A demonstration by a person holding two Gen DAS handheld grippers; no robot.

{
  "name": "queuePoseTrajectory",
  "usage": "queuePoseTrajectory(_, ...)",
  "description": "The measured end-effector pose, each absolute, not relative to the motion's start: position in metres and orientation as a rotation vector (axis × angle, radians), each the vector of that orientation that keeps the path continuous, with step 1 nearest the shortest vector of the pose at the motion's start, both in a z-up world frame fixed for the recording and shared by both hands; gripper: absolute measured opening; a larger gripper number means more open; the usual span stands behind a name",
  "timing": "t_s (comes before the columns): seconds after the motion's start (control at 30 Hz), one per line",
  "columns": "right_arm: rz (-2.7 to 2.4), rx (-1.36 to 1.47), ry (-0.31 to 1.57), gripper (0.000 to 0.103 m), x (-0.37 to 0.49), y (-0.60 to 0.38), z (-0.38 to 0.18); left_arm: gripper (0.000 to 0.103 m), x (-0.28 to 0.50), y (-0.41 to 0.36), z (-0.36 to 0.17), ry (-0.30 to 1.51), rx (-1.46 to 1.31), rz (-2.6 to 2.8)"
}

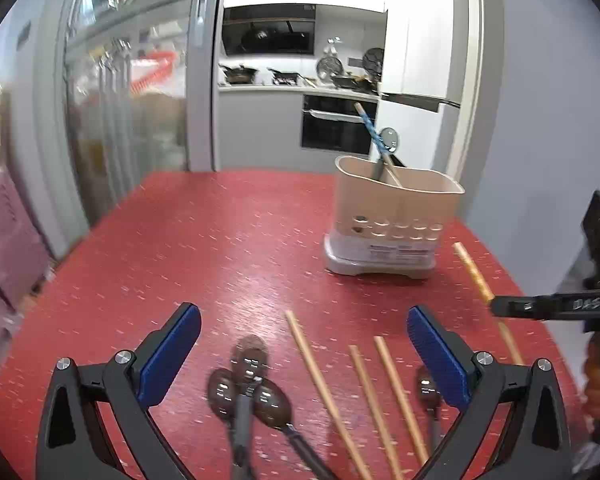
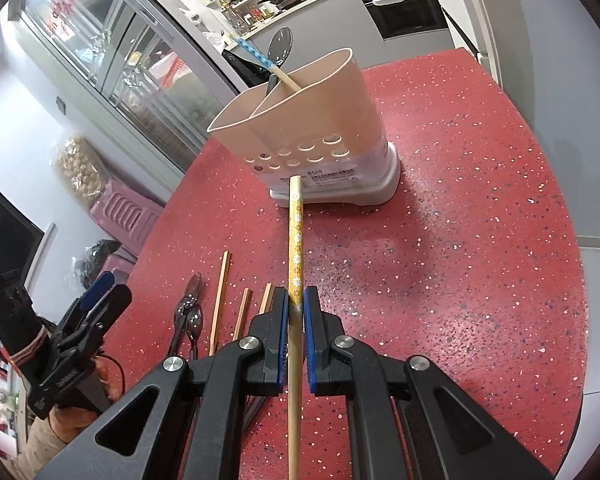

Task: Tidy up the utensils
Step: 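Close the left tool on a plain wooden chopstick beside the spoons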

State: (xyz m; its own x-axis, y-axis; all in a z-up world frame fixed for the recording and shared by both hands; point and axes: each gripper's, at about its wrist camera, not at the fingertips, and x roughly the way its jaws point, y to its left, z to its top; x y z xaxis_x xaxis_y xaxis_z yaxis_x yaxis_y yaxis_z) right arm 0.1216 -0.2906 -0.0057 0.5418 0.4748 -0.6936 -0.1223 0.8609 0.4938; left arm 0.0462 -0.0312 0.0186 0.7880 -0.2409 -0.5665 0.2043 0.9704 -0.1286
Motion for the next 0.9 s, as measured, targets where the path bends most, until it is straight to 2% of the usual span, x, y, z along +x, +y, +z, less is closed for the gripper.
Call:
queuePoseTrajectory(0.13,0.37,0.415,0.938,0.008,0.123,-0.29,-0.005,0.103,0.075,-0.027,0.006,0.742,-0.129,-0.25)
queuePoseTrajectory(0.27,0.366,0.412,0.937,0.008,0.121,-0.291,-0.004,0.103,0.101,-0.041,-0.014,0.888,-0.019,-0.083)
queuePoseTrajectory(0.43,0.355,0.416,0.947,0.008,0.121,-0.295,-0.007,0.103,0.123,-0.062,-0.025,0.946,0.068,-0.099)
queuePoseTrajectory(0.67,0.366,0.405,0.943,0.008,0.121,-0.29,-0.005,0.103,0.147,-0.044,-0.042,1.024,-0.038,-0.076)
queuePoseTrajectory(0.87,0.373,0.41,0.943,0.008,0.122,-0.289,-0.006,0.103,0.16,-0.049,-0.053,1.067,-0.001,-0.059)
queuePoseTrajectory(0.9,0.376,0.407,0.941,0.008,0.121,-0.289,-0.005,0.098,0.162,-0.05,-0.055,1.075,-0.007,-0.058)
